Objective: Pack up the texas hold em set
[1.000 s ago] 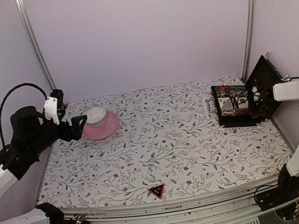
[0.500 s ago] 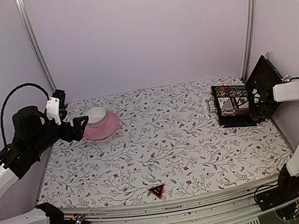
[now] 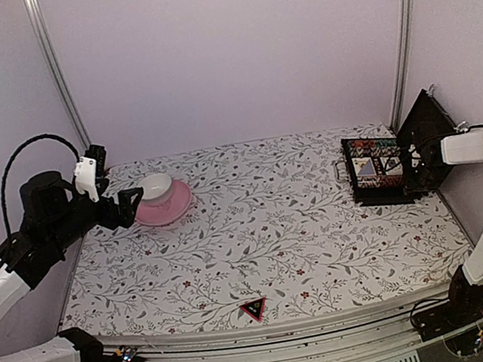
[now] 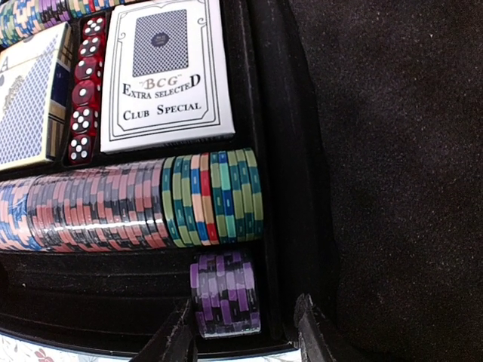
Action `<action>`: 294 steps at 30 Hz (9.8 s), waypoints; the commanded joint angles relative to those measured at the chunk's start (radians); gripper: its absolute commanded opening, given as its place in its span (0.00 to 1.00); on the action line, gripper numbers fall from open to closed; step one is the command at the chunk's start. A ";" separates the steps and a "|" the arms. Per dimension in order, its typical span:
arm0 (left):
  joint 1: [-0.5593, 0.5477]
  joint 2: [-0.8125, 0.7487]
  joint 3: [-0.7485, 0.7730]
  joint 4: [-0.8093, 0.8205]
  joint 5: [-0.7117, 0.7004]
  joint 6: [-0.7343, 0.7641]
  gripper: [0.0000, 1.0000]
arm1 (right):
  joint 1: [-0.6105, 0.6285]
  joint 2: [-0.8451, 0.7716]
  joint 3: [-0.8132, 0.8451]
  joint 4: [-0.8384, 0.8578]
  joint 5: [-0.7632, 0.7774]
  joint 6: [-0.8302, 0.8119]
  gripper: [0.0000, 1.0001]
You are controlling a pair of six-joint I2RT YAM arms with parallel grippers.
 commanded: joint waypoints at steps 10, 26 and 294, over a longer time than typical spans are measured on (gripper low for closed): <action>0.011 0.008 -0.014 0.025 -0.002 0.002 0.96 | -0.002 -0.222 0.077 -0.115 -0.239 0.064 0.55; 0.022 0.124 0.002 -0.009 -0.095 -0.012 0.97 | 0.926 -0.333 0.022 -0.119 -0.122 0.415 0.96; 0.051 0.101 0.006 -0.019 -0.051 -0.060 0.97 | 0.141 -0.146 0.222 0.037 -0.445 0.090 0.96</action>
